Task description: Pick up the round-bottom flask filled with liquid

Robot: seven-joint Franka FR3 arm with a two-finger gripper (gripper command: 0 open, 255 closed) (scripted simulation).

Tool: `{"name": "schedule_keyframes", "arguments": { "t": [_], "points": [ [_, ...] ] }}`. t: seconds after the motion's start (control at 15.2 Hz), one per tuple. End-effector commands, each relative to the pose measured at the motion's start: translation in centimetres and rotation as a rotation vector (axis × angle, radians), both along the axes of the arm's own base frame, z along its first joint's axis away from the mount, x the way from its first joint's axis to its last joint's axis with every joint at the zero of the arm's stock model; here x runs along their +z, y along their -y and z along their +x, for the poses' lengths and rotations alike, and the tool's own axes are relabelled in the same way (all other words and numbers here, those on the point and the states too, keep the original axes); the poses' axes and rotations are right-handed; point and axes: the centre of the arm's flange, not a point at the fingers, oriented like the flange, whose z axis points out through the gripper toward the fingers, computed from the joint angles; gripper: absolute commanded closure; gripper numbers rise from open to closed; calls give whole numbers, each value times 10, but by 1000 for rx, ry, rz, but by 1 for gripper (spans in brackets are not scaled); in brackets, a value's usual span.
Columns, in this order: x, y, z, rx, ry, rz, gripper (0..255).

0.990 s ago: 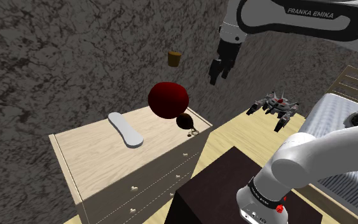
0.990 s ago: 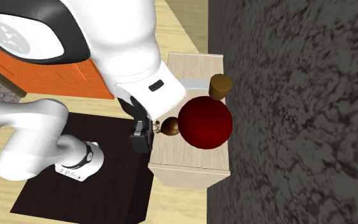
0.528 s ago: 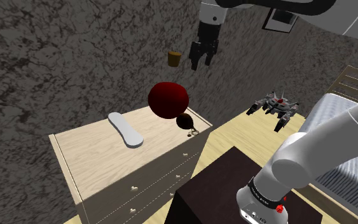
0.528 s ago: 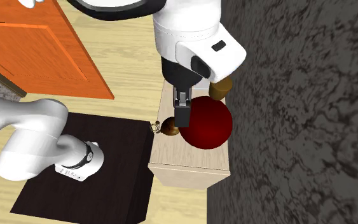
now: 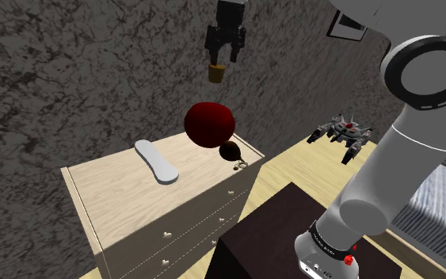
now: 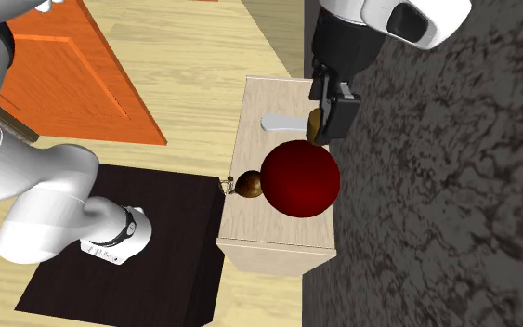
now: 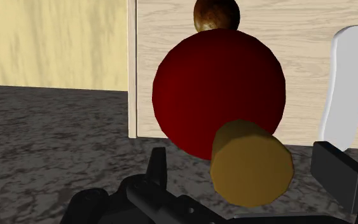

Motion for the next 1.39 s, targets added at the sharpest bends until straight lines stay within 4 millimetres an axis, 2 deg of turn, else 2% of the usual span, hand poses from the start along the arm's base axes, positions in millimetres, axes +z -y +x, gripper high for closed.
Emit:
{"name": "schedule_keyframes", "arguments": {
  "t": [0.0, 0.07, 0.53, 0.66, 0.73, 1.32],
  "points": [
    [9, -11, 20, -2, -7, 8, 0],
    [9, -11, 20, -2, -7, 8, 0],
    [-31, -11, 20, -2, -7, 8, 0],
    [-31, -11, 20, -2, -7, 8, 0],
    [-31, -11, 20, -2, -7, 8, 255],
    [-31, -11, 20, -2, -7, 8, 255]
  ]
}}
